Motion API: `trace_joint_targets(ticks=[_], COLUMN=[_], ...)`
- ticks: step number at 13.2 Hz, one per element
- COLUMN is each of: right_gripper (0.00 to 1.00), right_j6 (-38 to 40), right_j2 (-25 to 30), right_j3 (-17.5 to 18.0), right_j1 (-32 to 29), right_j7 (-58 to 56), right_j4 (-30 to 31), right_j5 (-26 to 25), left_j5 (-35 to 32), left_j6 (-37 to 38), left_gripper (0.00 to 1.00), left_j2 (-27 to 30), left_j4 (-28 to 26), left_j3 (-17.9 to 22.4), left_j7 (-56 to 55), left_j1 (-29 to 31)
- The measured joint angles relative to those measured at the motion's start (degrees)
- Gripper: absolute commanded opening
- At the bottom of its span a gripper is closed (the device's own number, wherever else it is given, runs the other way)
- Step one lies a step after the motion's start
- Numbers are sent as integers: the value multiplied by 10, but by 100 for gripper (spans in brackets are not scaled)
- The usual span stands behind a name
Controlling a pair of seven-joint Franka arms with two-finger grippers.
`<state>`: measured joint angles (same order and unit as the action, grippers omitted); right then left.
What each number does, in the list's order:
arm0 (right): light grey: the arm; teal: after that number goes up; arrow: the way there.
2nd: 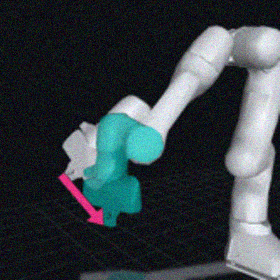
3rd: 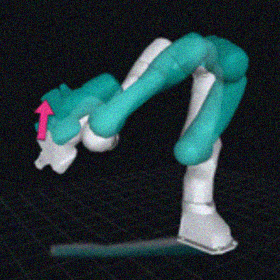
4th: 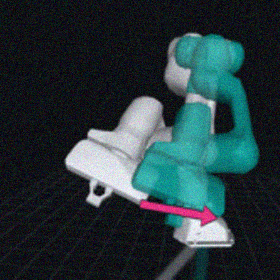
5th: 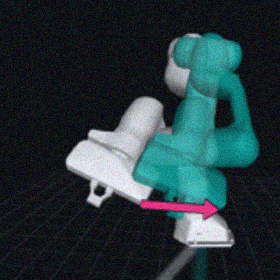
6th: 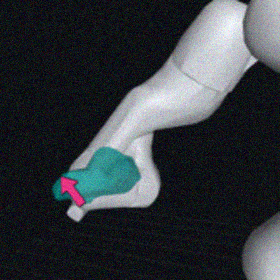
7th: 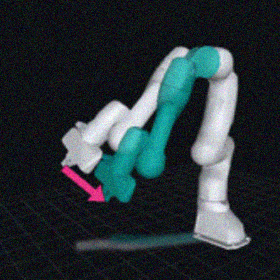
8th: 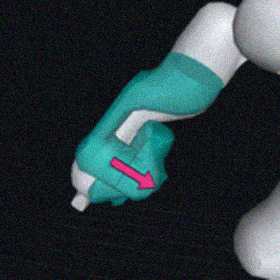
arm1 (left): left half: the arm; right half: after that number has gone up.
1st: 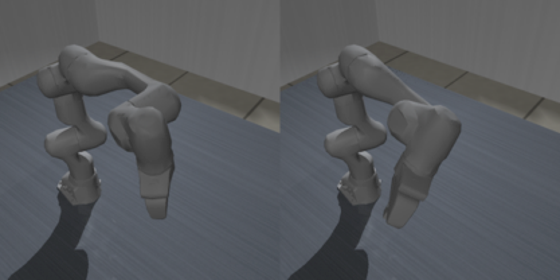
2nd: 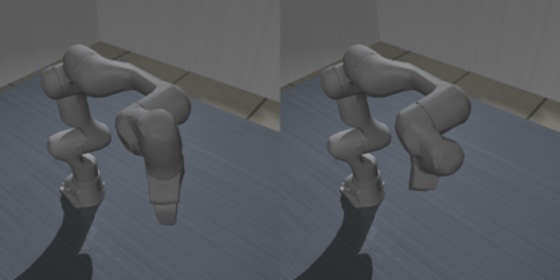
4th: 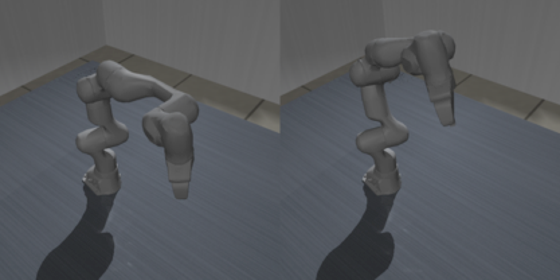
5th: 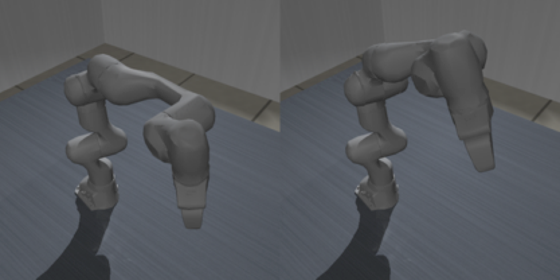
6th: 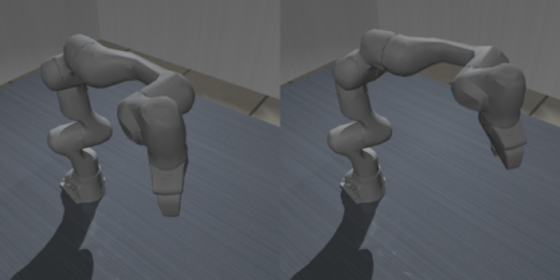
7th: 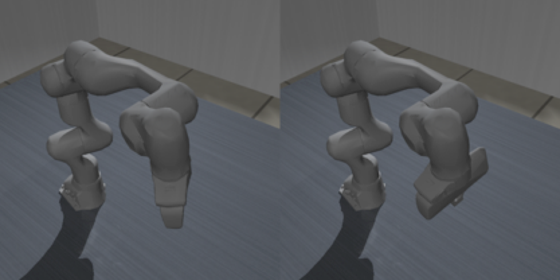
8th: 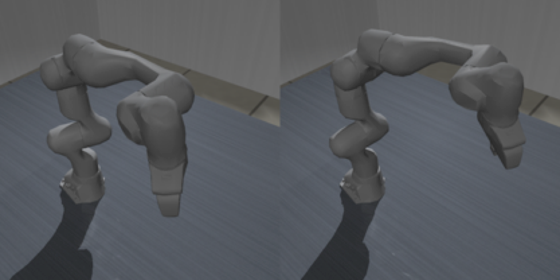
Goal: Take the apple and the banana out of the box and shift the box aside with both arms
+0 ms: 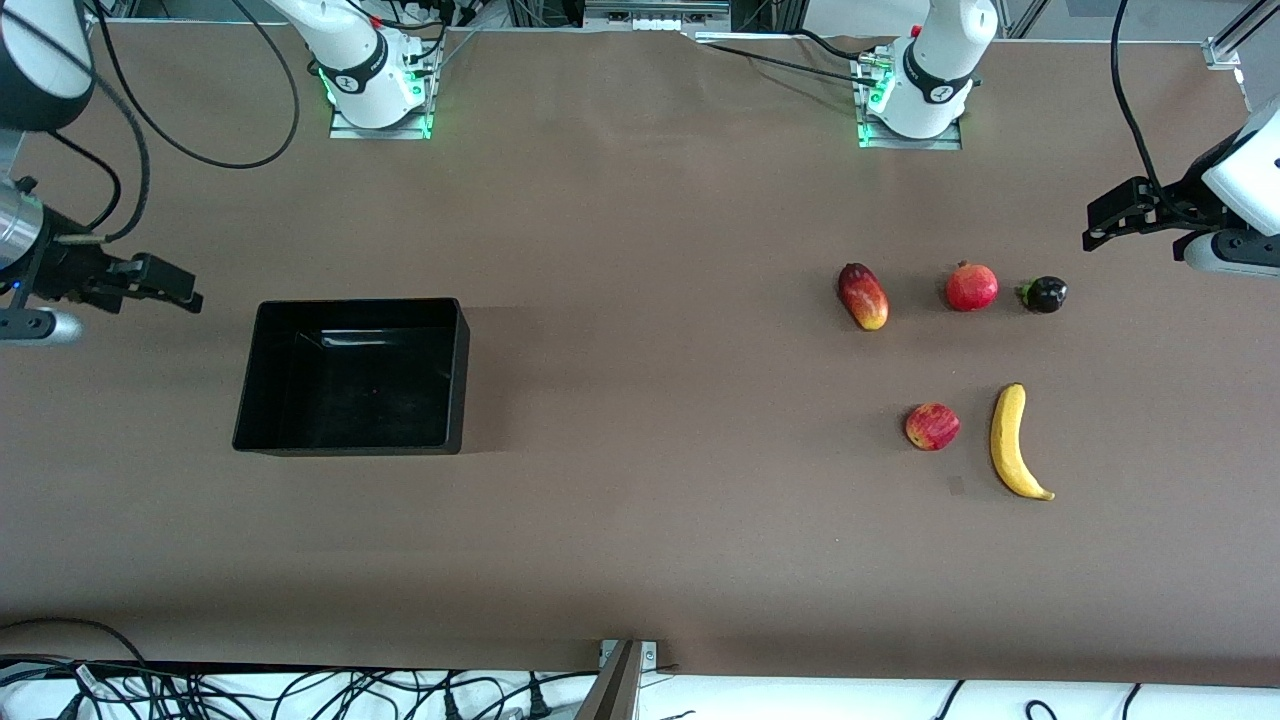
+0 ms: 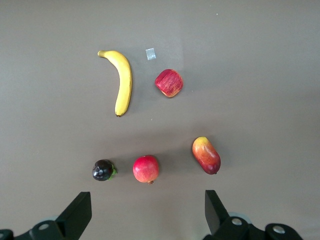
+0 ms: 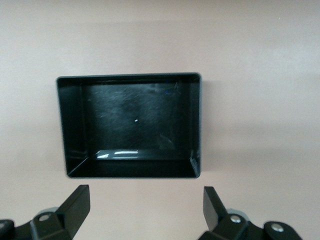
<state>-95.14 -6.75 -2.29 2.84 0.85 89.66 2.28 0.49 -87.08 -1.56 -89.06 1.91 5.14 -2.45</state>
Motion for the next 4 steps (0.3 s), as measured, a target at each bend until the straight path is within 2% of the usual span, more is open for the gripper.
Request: trace_joint_targets(ticks=[4], right_gripper=[100], right_j6=[4], right_j2=[14], right_j3=[7], right_j1=[1], right_j7=[5], right_j4=[1], right_j5=[0], left_j5=[0], left_j6=[0], left_gripper=[100], left_j2=[0], left_j4=[0], left_j3=[0], left_j7=[0], left_j1=[0])
